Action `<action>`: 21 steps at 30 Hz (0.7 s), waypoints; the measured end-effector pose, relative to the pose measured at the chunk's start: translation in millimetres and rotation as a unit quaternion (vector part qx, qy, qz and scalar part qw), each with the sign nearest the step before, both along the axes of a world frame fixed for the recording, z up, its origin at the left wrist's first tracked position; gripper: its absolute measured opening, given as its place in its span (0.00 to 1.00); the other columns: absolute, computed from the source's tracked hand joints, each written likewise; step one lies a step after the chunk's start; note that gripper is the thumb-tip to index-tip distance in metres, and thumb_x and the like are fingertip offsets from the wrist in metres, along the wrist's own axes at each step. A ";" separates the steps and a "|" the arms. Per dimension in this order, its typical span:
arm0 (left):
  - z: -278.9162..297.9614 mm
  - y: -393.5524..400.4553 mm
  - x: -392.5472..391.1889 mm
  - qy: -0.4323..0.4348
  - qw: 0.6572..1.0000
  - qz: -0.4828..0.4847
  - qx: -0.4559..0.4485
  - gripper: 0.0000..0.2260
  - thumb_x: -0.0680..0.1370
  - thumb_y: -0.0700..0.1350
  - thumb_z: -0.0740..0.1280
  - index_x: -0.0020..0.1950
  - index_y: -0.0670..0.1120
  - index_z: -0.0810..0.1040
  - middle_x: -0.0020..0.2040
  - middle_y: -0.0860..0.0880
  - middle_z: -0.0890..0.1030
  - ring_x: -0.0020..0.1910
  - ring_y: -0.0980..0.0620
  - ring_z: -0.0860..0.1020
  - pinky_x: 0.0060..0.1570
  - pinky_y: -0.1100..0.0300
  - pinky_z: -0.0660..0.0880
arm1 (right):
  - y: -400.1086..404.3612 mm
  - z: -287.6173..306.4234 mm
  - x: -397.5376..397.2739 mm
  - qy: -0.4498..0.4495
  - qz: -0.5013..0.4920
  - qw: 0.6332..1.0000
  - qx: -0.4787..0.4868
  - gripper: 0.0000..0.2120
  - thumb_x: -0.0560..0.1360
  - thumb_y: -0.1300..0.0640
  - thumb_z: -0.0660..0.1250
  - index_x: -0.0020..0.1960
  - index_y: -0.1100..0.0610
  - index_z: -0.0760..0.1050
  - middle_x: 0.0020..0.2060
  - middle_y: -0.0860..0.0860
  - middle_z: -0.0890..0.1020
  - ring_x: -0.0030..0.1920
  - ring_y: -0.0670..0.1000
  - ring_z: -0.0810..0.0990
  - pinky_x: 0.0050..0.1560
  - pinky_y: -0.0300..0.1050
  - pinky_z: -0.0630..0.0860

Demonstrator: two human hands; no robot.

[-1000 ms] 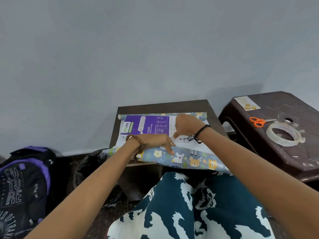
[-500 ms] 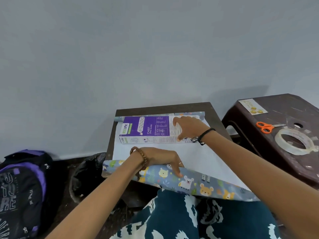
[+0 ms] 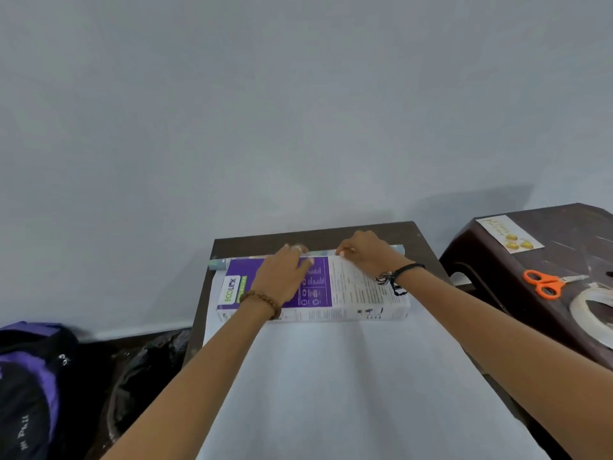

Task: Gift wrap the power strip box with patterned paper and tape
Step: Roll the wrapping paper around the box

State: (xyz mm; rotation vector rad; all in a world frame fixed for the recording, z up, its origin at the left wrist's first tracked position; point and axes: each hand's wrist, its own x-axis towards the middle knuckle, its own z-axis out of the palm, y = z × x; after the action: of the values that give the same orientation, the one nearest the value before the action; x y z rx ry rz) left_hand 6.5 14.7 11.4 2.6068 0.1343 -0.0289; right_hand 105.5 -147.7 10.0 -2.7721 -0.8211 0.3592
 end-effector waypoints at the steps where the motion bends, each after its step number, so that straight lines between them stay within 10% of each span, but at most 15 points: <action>1: -8.4 -0.9 0.2 0.018 0.999 -0.014 0.039 0.19 0.81 0.53 0.55 0.69 0.46 0.65 0.66 0.46 0.71 0.63 0.51 0.72 0.65 0.52 0.68 | 3.5 -3.6 5.9 0.012 -0.004 1.000 -0.021 0.17 0.81 0.50 0.53 0.64 0.52 0.73 0.56 0.57 0.75 0.60 0.58 0.72 0.62 0.58 0.69; 7: -48.3 -7.6 -10.6 -0.063 0.981 0.006 0.185 0.23 0.81 0.56 0.49 0.74 0.50 0.55 0.73 0.51 0.61 0.72 0.54 0.59 0.74 0.52 0.52 | 21.6 -19.7 33.4 0.064 -0.042 0.996 -0.040 0.26 0.74 0.36 0.59 0.65 0.50 0.71 0.62 0.55 0.73 0.67 0.60 0.65 0.68 0.61 0.58; 21: -51.2 -4.9 -2.3 -0.079 0.982 0.012 0.173 0.26 0.80 0.60 0.47 0.75 0.50 0.55 0.73 0.50 0.61 0.73 0.53 0.57 0.73 0.52 0.49 | 53.6 -37.0 37.5 -0.249 -0.076 0.966 0.002 0.19 0.74 0.62 0.58 0.65 0.55 0.66 0.57 0.53 0.72 0.58 0.55 0.68 0.53 0.49 0.64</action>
State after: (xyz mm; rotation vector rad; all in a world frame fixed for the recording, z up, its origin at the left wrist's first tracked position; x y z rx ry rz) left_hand 4.2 9.8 -39.8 2.9399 0.1221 0.2288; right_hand 142.9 -94.1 -26.9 -2.9331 -0.6913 -0.3832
